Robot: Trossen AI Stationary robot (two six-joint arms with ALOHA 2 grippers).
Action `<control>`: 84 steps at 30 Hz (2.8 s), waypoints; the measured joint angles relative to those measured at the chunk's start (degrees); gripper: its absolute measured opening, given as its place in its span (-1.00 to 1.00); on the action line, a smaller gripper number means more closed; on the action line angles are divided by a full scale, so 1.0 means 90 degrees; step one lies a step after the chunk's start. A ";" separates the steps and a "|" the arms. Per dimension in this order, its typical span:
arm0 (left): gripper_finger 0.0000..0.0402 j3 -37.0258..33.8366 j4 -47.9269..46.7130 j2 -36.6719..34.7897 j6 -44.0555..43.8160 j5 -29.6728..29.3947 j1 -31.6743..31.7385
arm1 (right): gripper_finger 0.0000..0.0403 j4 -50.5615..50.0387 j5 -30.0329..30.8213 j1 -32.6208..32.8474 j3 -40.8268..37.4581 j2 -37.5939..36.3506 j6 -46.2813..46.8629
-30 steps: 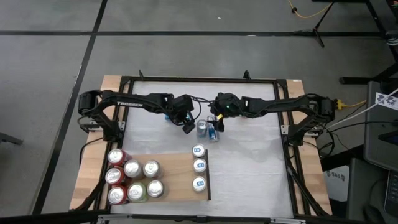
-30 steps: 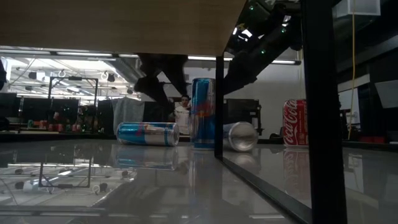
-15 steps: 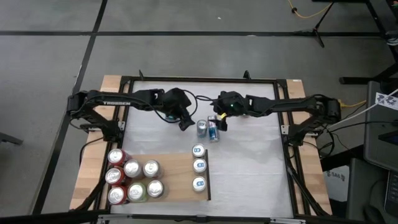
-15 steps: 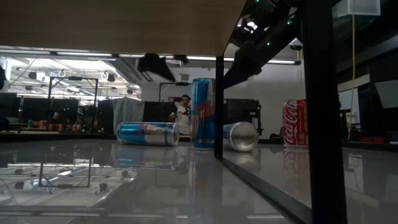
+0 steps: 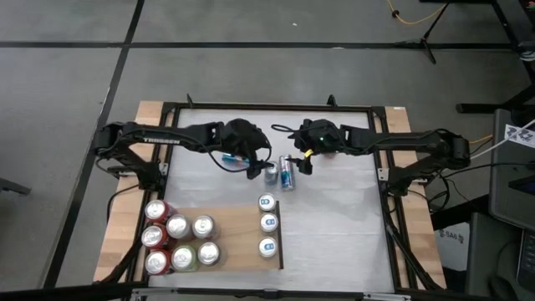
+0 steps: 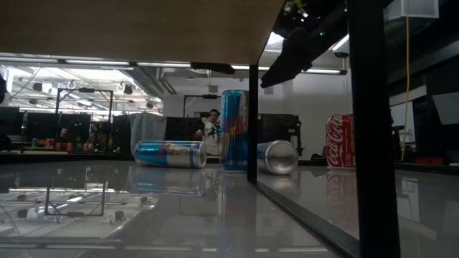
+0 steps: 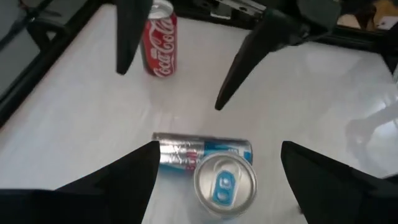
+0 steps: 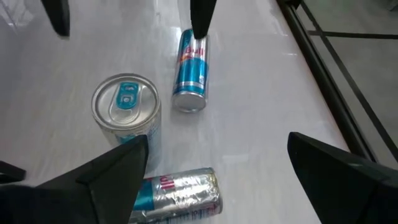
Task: Place canned beverage on shelf
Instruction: Put the blue soda can on the shelf
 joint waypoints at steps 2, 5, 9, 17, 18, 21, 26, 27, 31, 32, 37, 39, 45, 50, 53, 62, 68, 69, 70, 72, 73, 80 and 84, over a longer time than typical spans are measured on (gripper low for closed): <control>0.63 0.0000 0.0011 0.0078 0.0128 0.0045 -0.0027 | 0.87 0.0007 -0.0001 0.0002 0.0000 -0.0015 -0.0001; 0.63 -0.0005 0.0148 0.0193 0.0156 0.0212 -0.0046 | 0.87 -0.0005 -0.0014 0.0002 0.0000 -0.0017 0.0001; 0.63 -0.0002 0.0256 0.0376 0.0512 0.0489 -0.0061 | 0.87 0.0003 -0.0022 0.0002 0.0000 -0.0017 0.0001; 0.63 -0.0002 0.0319 0.0729 0.0813 0.0555 -0.0056 | 0.87 0.0002 -0.0024 0.0002 0.0000 -0.0015 0.0001; 0.63 -0.0002 0.0314 0.0776 0.0816 0.0557 -0.0056 | 0.87 -0.0002 -0.0024 0.0002 0.0000 -0.0015 0.0001; 0.63 -0.0002 0.0337 0.0889 0.0825 0.0564 -0.0056 | 0.87 -0.0004 -0.0024 0.0002 0.0000 -0.0014 0.0001; 0.63 -0.0002 0.0305 0.1008 0.0825 0.0439 -0.0055 | 0.87 -0.0009 -0.0024 0.0000 -0.0001 -0.0014 0.0001; 0.63 -0.0004 0.0280 0.1011 0.0825 0.0439 -0.0054 | 0.87 -0.0008 -0.0024 0.0000 -0.0002 -0.0014 0.0001; 0.63 -0.0002 0.0256 0.1036 0.0825 0.0441 -0.0054 | 0.87 -0.0006 -0.0024 -0.0005 -0.0002 -0.0014 0.0001; 0.63 -0.0005 0.0235 0.1043 0.0825 0.0439 -0.0054 | 0.87 -0.0010 -0.0024 -0.0005 -0.0002 -0.0014 0.0001; 0.63 -0.0006 0.0168 0.1114 0.0824 0.0441 -0.0060 | 0.87 -0.0010 -0.0024 -0.0005 -0.0002 -0.0014 0.0001; 0.63 -0.0004 0.0210 0.1162 0.0822 0.0444 -0.0061 | 0.87 -0.0012 -0.0024 -0.0005 -0.0002 -0.0014 0.0001; 0.59 -0.0005 0.0148 0.1176 0.0821 0.0444 -0.0060 | 0.87 -0.0010 -0.0024 -0.0003 -0.0002 -0.0014 0.0001; 0.45 -0.0005 0.0142 0.1176 0.0754 0.0480 -0.0061 | 0.87 -0.0011 -0.0024 -0.0002 -0.0002 -0.0014 0.0001; 0.35 -0.0005 0.0137 0.1176 0.0750 0.0482 -0.0061 | 0.87 -0.0012 -0.0024 -0.0002 -0.0002 -0.0014 0.0001; 0.13 -0.0005 0.0103 0.1152 0.0344 0.0480 -0.0061 | 0.87 -0.0011 -0.0024 -0.0002 -0.0002 -0.0012 0.0001; 0.11 0.0036 -0.0061 0.1075 0.0108 0.0492 -0.0061 | 0.87 -0.0011 -0.0024 -0.0002 -0.0002 -0.0012 0.0001; 0.11 0.0111 -0.0196 0.1040 0.0108 0.0485 -0.0059 | 0.87 -0.0010 -0.0024 -0.0002 -0.0002 -0.0012 0.0001; 0.11 0.0209 -0.0382 0.1007 0.0113 0.0440 -0.0059 | 0.87 -0.0009 -0.0024 -0.0001 -0.0003 -0.0012 0.0000; 0.11 0.0490 -0.0839 0.0944 0.0112 0.0270 -0.0059 | 0.87 0.0004 -0.0024 0.0002 -0.0005 -0.0012 0.0001; 0.11 0.0655 -0.1069 0.0904 0.0112 0.0189 -0.0056 | 0.87 0.0001 -0.0021 0.0002 -0.0005 -0.0012 0.0001; 0.10 0.2033 -0.2843 0.0844 0.0119 -0.0206 -0.0049 | 0.87 0.0019 0.0027 0.0002 -0.0005 -0.0012 0.0000; 0.10 0.2922 -0.3685 0.0841 0.0139 -0.0493 -0.0048 | 0.87 0.0019 0.0027 0.0002 -0.0005 -0.0012 -0.0001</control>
